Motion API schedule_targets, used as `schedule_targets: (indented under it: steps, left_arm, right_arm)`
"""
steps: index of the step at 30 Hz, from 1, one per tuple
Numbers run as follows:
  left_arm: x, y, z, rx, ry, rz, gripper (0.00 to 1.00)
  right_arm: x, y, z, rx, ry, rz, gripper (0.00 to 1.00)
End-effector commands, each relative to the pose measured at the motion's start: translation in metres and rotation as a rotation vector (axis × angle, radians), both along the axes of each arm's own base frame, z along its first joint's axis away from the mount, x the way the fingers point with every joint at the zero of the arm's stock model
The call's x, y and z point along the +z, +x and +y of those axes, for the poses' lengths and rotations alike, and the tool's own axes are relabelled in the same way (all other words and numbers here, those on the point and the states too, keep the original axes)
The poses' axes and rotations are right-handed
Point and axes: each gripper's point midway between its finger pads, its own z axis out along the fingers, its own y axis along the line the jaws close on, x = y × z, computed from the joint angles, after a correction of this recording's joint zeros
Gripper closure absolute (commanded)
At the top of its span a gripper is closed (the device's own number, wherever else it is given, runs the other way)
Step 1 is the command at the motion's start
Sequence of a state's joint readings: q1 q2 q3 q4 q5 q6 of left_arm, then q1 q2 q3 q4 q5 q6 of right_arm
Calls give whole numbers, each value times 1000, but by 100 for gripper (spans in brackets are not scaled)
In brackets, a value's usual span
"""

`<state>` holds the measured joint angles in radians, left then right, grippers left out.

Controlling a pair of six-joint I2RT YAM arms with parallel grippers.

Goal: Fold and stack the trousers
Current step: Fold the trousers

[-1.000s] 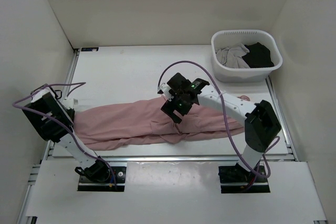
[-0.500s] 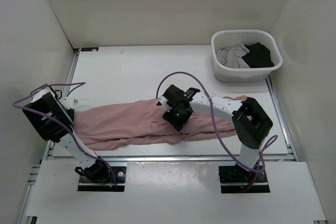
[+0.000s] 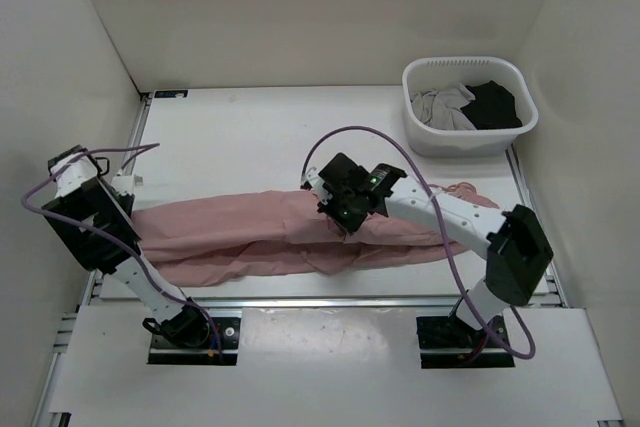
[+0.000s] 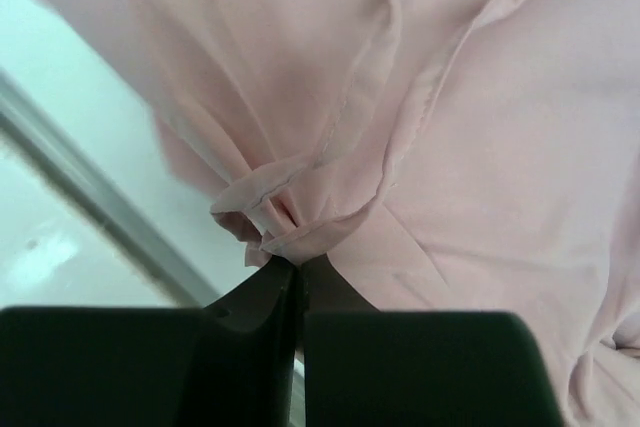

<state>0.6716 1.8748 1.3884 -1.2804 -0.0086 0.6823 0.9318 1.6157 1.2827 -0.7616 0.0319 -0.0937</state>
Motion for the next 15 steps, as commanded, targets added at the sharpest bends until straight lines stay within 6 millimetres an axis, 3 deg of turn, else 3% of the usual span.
schedule_targets:
  steps: [1, 3, 5, 6, 7, 8, 9, 10, 11, 12, 14, 15]
  left_arm:
    - [21, -19, 11, -95, 96, 47, 86]
    - [4, -48, 0, -129, 65, 153, 86]
    - [-9, -62, -7, -127, 36, 222, 86]
    - [-16, -69, -13, -130, 14, 247, 86]
    - [-21, -71, -14, -131, 4, 257, 83]
    - [-27, -71, -15, -122, 7, 257, 69]
    - [-28, -72, -15, -114, 4, 265, 57]
    - [-31, -75, -18, -115, -8, 278, 44]
    - [-31, -71, -15, -101, 1, 273, 32]
    - [-29, -66, -11, -100, 13, 259, 13]
    - [-9, -33, 8, -82, 84, 135, 0]
    - [-1, -18, 15, -56, 104, 80, 0]
  right_arm:
    - [0, -42, -24, 78, -88, 95, 100]
    - [-16, -57, -27, 88, -76, 158, 97]
    - [-40, -71, -38, 84, -100, 213, 95]
    - [-46, -70, -42, 81, -109, 207, 88]
    - [-56, -71, -42, 80, -124, 218, 79]
    - [-63, -70, -45, 75, -142, 217, 64]
    - [-65, -73, -48, 65, -148, 225, 35]
    - [-65, -68, -47, 45, -150, 203, 29]
    - [-60, -53, -52, -14, -165, 140, 25]
    - [-47, -37, -53, -67, -144, 100, 22]
    - [-11, -16, -51, -143, -52, 20, 21]
    - [5, -5, -51, -199, -12, -22, 20]
